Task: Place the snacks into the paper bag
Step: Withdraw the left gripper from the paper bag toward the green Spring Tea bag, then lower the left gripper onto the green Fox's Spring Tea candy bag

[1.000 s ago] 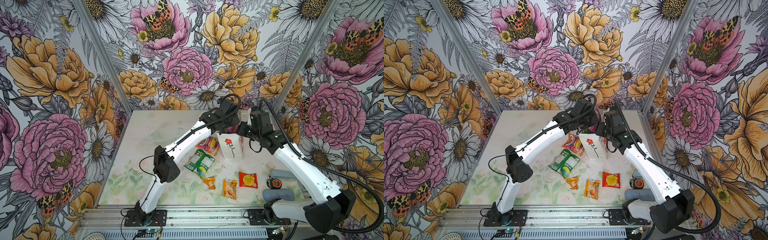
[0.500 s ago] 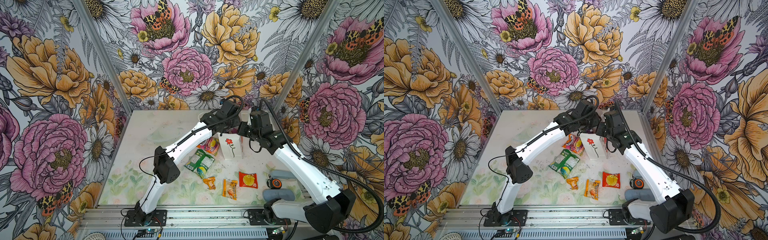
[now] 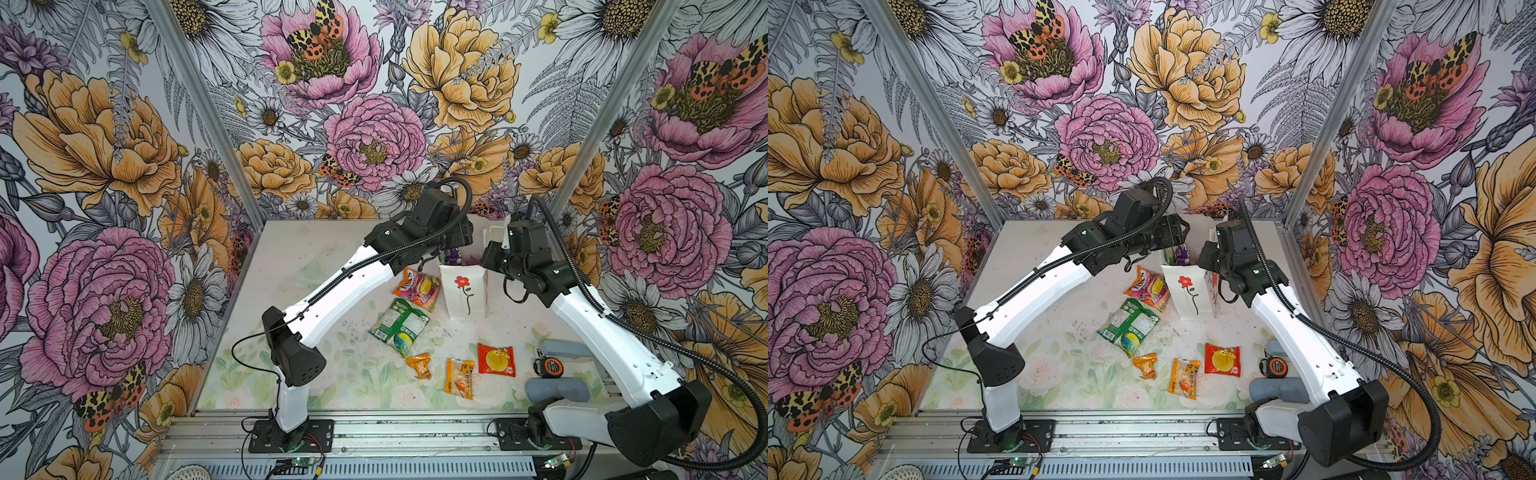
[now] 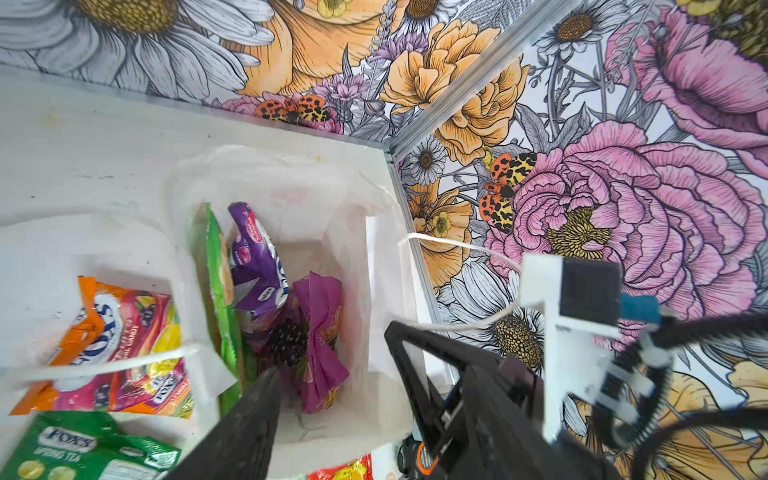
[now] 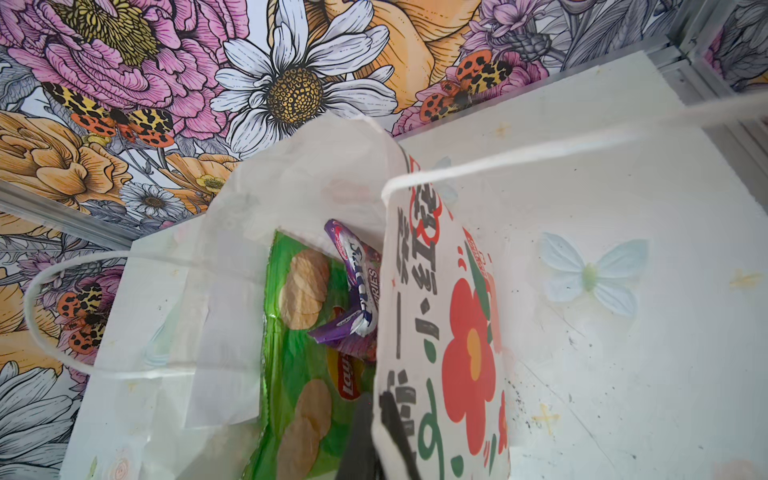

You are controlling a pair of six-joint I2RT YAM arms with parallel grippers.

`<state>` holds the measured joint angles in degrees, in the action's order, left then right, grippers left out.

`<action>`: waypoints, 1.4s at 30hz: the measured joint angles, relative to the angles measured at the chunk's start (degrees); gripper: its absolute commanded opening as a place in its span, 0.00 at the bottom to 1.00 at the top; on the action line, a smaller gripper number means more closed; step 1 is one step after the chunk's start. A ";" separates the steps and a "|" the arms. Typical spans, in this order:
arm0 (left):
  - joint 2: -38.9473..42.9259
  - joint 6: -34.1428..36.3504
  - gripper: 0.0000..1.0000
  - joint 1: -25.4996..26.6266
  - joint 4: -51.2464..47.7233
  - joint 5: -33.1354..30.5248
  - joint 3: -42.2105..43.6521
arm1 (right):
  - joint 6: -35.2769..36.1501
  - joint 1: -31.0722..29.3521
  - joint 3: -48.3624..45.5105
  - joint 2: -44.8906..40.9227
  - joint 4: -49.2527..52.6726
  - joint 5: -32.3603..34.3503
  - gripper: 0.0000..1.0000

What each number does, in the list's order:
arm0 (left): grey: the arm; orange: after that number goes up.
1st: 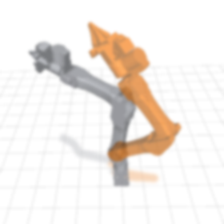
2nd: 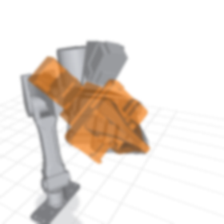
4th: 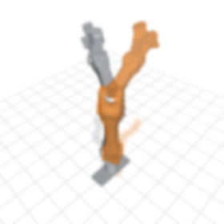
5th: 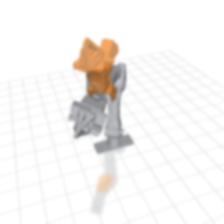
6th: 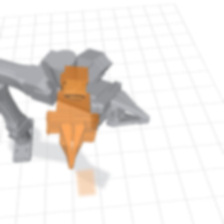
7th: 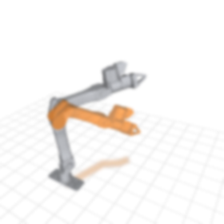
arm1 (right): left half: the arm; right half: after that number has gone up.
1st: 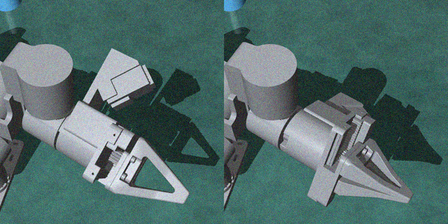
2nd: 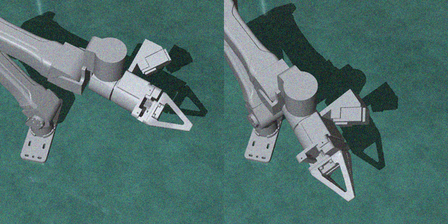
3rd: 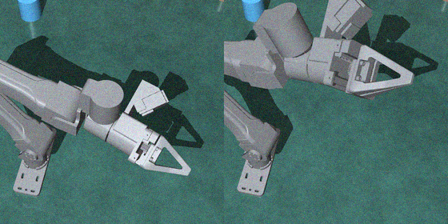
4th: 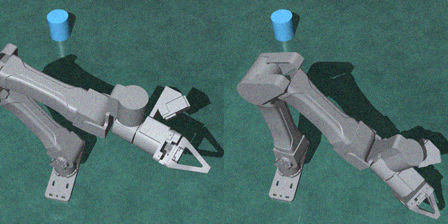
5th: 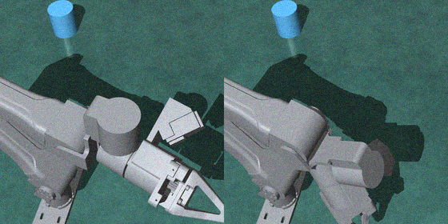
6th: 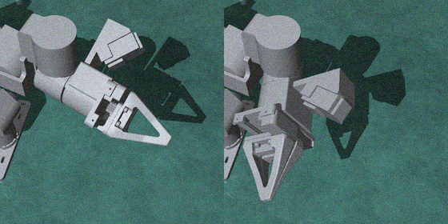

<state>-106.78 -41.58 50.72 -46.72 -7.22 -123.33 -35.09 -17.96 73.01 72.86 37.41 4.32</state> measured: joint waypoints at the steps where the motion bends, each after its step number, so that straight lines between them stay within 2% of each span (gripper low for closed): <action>1: 1.90 0.72 0.73 0.00 0.15 -0.24 1.77 | 0.02 0.35 -0.11 -0.04 -0.04 -0.15 0.00; 6: 12.48 3.19 0.74 -0.42 0.44 -2.80 12.31 | 0.24 1.66 -0.57 -0.26 -0.24 -1.42 0.00; 10: 23.65 3.67 0.76 -2.62 1.40 -6.88 25.42 | 0.66 2.49 -1.36 -0.94 -0.44 -2.40 0.00; 16: 38.73 3.43 0.76 -10.54 1.49 -7.96 45.97 | 1.75 3.32 -2.51 -1.92 -0.81 -3.13 0.00; 20: 41.81 2.29 0.76 -14.49 0.85 -5.86 56.15 | 2.14 3.80 -2.86 -2.03 -1.03 -3.76 0.00; 24: 40.13 0.83 0.77 -13.62 0.42 -3.82 62.05 | 2.14 3.80 -3.41 -2.51 -1.33 -4.07 0.00; 27: 36.44 0.55 0.78 -10.01 0.07 -3.85 62.93 | 2.32 3.80 -3.85 -3.08 -1.38 -4.15 0.00; 34: 21.14 3.06 0.80 1.09 0.28 -5.44 58.64 | 3.02 4.07 -5.20 -4.50 -1.60 -4.13 0.00; 42: 9.51 6.54 0.82 7.06 0.63 -6.34 54.14 | 3.04 4.55 -6.29 -5.42 -1.95 -4.11 0.00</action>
<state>-97.27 -35.05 57.78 -46.09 -13.56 -69.19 -32.05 -13.41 66.72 67.44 35.46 0.21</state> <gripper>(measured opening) 0.820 0.047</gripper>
